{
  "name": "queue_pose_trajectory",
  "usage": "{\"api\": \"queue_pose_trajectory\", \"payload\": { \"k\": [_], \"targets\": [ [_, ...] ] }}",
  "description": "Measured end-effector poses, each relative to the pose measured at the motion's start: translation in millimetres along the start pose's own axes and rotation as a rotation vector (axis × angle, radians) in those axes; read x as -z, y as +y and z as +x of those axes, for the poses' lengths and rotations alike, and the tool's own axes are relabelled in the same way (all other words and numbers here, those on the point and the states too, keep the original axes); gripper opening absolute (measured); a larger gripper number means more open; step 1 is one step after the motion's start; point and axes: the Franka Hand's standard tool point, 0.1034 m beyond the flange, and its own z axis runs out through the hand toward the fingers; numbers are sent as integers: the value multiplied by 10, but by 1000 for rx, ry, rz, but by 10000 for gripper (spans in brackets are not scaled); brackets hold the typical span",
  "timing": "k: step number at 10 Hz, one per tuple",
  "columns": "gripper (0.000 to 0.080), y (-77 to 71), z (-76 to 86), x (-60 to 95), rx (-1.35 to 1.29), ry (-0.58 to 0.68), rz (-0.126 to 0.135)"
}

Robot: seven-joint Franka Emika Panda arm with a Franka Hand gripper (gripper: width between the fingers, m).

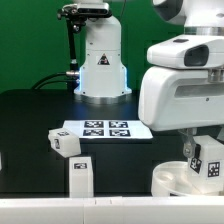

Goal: Assemble stool

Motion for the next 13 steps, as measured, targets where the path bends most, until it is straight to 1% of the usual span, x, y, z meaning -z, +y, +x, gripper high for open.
{"api": "queue_pose_trajectory", "payload": {
  "k": [2, 3, 5, 6, 7, 10, 12, 13],
  "targets": [
    [339, -7, 0, -1, -140, 0, 2],
    [339, -12, 4, -3, -221, 3, 9],
    [340, -46, -1, -24, -679, 4, 49],
    [340, -74, 0, -29, -853, -4, 64],
    [340, -56, 2, -24, -953, -13, 83],
    [340, -65, 1, -29, -1083, -21, 87],
    [340, -145, 25, -13, -1431, -43, 108],
    [340, -220, 41, -16, -1624, -48, 126]
  ]
}}
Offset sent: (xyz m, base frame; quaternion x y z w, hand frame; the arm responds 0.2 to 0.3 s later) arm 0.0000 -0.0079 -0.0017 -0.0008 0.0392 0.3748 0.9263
